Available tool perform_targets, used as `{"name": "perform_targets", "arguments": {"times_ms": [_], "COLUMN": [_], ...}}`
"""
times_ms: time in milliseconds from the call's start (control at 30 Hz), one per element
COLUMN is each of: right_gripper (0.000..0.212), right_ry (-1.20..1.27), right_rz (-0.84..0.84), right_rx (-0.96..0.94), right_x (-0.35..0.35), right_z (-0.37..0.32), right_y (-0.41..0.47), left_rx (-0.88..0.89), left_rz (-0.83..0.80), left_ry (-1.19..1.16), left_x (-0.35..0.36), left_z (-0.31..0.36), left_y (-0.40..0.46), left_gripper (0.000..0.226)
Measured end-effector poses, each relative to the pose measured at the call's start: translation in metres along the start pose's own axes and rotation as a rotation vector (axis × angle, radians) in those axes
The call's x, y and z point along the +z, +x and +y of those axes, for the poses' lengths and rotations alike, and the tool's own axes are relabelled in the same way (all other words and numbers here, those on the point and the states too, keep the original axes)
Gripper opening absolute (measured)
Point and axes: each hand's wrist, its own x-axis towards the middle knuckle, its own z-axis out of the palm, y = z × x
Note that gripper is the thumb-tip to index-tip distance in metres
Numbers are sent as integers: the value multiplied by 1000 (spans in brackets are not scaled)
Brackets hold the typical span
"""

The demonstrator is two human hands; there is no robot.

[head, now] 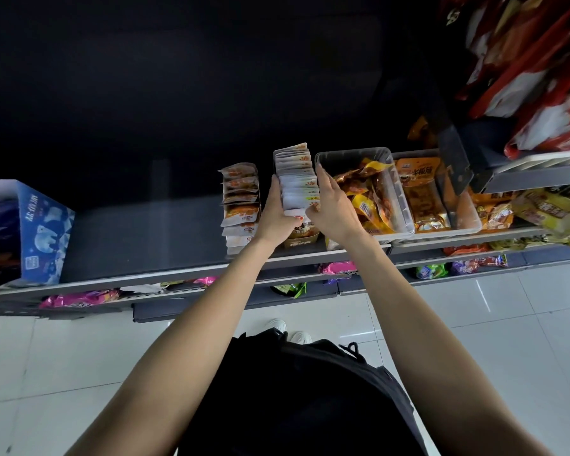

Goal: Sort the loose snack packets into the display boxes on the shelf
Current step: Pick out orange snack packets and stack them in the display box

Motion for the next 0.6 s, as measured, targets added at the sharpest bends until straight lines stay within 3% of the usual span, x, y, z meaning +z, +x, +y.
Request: {"name": "perform_targets", "arguments": {"times_ms": [100, 367, 600], "right_gripper": [76, 68, 61], "right_ry": [75, 87, -6], "right_rz": [-65, -93, 13], "right_rx": [32, 7, -41], "right_x": [-2, -6, -1], "right_z": [-4, 3, 7], "right_y": [8, 15, 13], "left_rx": [-9, 71, 66], "left_rz": [-19, 58, 103], "left_ry": [20, 27, 184], "left_x": [7, 10, 8], "left_z": [-2, -8, -2], "left_y": [5, 10, 3], "left_gripper": [100, 92, 88]}}
